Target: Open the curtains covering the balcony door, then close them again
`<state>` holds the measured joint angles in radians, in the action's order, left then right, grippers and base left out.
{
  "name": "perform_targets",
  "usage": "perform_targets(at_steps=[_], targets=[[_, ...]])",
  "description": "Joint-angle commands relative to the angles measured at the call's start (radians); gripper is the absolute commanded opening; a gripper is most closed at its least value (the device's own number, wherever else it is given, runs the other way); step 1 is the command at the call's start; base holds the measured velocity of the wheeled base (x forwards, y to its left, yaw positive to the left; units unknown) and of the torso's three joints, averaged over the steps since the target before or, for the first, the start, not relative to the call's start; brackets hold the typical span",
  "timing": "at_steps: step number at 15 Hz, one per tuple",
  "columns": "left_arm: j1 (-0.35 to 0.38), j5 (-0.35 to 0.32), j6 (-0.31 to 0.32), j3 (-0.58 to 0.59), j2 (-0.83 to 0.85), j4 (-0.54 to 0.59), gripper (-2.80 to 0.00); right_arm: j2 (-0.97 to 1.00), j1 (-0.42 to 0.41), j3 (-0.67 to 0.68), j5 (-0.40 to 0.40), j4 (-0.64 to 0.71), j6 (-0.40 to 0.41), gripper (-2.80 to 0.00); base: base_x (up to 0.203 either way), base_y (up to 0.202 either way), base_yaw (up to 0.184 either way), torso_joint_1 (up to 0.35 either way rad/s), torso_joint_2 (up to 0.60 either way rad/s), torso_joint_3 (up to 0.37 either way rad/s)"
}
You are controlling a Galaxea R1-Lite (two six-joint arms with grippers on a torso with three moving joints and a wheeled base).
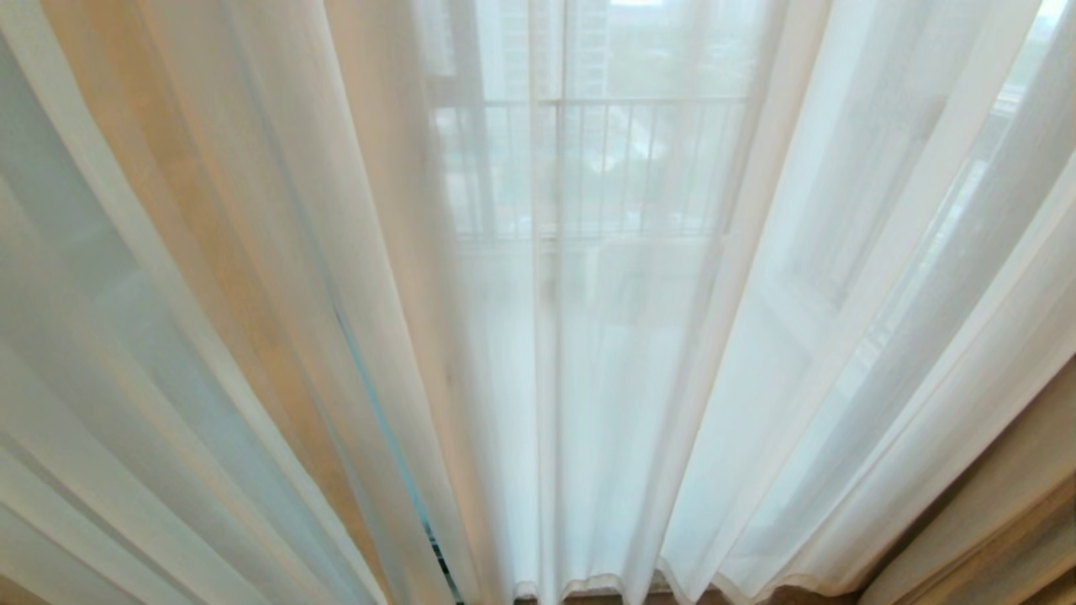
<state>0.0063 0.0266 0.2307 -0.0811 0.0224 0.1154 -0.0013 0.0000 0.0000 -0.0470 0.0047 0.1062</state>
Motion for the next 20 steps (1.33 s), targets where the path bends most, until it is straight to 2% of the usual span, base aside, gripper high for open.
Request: perform_targets(at_steps=[1, 2, 3, 5, 20], targets=[[0.0, -0.046, -0.029, 0.038, -0.021, -0.042, -2.8, 0.001, 0.0, 0.0, -0.001, 0.0, 0.001, -2.8, 0.0, 0.0, 0.0, 0.0, 0.0, 0.0], [0.0, -0.074, -0.05, 0.057, -0.02, -0.069, -2.8, 0.001, 0.0, 0.0, -0.001, 0.0, 0.001, -2.8, 0.0, 0.0, 0.0, 0.0, 0.0, 0.0], [0.0, -0.071, -0.071, 0.074, -0.019, -0.111, -2.8, 0.001, 0.0, 0.0, -0.001, 0.0, 0.001, -2.8, 0.0, 0.0, 0.0, 0.0, 0.0, 0.0], [0.0, -0.038, -0.135, 0.081, -0.021, -0.114, -2.8, 0.001, 0.0, 0.0, -0.001, 0.0, 0.001, -2.8, 0.0, 0.0, 0.0, 0.0, 0.0, 0.0], [0.0, -0.03, -0.149, 0.081, -0.02, -0.114, -2.8, 0.001, 0.0, 0.0, -0.001, 0.0, 0.001, -2.8, 0.0, 0.0, 0.0, 0.0, 0.0, 0.0]])
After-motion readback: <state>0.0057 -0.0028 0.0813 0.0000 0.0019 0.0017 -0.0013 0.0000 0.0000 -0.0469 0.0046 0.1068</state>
